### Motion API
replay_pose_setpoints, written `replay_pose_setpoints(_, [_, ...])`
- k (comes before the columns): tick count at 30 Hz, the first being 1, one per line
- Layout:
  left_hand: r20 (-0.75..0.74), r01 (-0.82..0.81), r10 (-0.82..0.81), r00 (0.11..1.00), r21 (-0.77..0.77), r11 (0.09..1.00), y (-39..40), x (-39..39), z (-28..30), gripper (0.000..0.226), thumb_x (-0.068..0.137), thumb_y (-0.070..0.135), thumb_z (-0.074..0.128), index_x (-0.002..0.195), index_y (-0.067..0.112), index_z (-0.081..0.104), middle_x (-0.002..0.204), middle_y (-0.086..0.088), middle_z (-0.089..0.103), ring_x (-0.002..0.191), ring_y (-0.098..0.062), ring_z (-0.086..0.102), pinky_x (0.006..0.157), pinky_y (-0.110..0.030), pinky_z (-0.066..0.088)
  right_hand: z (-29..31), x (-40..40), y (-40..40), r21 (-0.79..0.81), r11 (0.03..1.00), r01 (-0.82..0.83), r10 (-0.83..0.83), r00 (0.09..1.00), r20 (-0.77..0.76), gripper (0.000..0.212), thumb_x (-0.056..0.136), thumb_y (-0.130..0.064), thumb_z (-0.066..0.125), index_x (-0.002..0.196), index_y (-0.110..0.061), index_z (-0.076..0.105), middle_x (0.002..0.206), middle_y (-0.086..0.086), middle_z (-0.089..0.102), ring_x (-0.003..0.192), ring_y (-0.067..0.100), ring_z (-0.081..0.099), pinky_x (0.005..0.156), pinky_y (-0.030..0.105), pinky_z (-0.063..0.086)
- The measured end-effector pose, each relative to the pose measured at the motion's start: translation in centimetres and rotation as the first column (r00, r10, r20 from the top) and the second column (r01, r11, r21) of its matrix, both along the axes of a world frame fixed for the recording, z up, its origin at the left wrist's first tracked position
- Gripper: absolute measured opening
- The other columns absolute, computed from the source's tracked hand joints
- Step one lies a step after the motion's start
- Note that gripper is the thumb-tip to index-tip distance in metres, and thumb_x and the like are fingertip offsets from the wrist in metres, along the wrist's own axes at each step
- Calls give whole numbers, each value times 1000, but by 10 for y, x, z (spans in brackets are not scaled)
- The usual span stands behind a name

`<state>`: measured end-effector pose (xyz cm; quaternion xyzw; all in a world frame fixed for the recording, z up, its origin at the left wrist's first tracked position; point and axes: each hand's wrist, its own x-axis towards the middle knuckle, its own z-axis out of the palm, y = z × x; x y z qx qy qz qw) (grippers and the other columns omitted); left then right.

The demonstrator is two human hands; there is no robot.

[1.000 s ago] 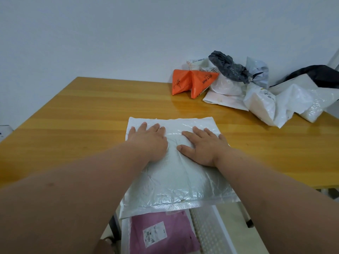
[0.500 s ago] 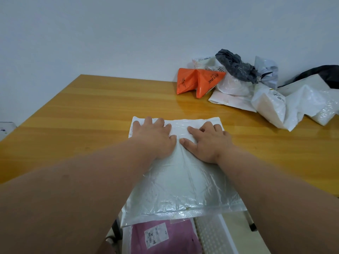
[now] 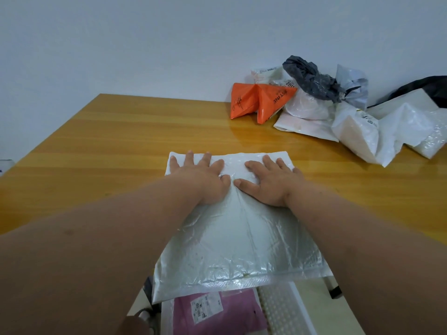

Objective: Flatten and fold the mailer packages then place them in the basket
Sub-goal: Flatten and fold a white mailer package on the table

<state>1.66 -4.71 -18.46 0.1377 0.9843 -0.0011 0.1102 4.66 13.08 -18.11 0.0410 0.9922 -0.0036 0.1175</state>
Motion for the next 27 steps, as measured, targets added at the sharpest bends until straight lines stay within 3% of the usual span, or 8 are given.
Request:
replay_pose_setpoints(5, [11, -5, 5, 1000, -2, 1000, 1, 1, 2, 58, 97, 59, 9, 152, 46, 0, 164, 11, -10, 149, -32, -17, 110, -71, -9, -1, 1, 0, 3, 1000, 7, -7, 1000, -11, 81, 79, -88, 16, 150, -51, 7, 165, -4, -2, 151, 27, 0, 118, 59, 8])
replay_pose_setpoints(16, [-47, 25, -23, 999, 32, 999, -3, 3, -2, 59, 97, 60, 8, 153, 45, 2, 164, 10, -10, 149, -31, -16, 111, -70, -6, -6, 9, -2, -20, 1000, -13, 10, 992, -126, 77, 83, -84, 17, 151, -49, 13, 164, -8, -8, 151, 24, -6, 116, 62, 8])
replay_pose_setpoints(20, [-124, 57, -46, 991, 84, 995, -8, 6, -4, 61, 95, 66, 12, 153, 45, 12, 164, 10, -10, 149, -25, -17, 114, -68, -1, -3, 18, -5, 41, 999, -22, 32, 966, -256, 71, 84, -82, 17, 146, -49, 26, 158, -2, 12, 143, 30, 12, 114, 58, 17])
replay_pose_setpoints(24, [-317, 119, -81, 945, 104, 987, -14, 20, 1, 58, 94, 66, 25, 144, 40, 41, 156, 0, 23, 144, -24, 15, 115, -49, 19, 1, 25, -13, 147, 989, -32, 70, 963, -262, 65, 90, -75, 16, 140, -40, 39, 141, 5, 38, 129, 31, 34, 106, 50, 30])
replay_pose_setpoints(27, [-307, 157, -131, 943, 62, 986, -15, 31, 6, 55, 96, 61, 28, 139, 33, 48, 142, -1, 40, 131, -24, 33, 106, -44, 33, 4, 29, -17, 20, 1000, -3, 7, 974, -228, 66, 93, -69, 26, 147, -32, 31, 146, 7, 40, 131, 33, 35, 107, 47, 33])
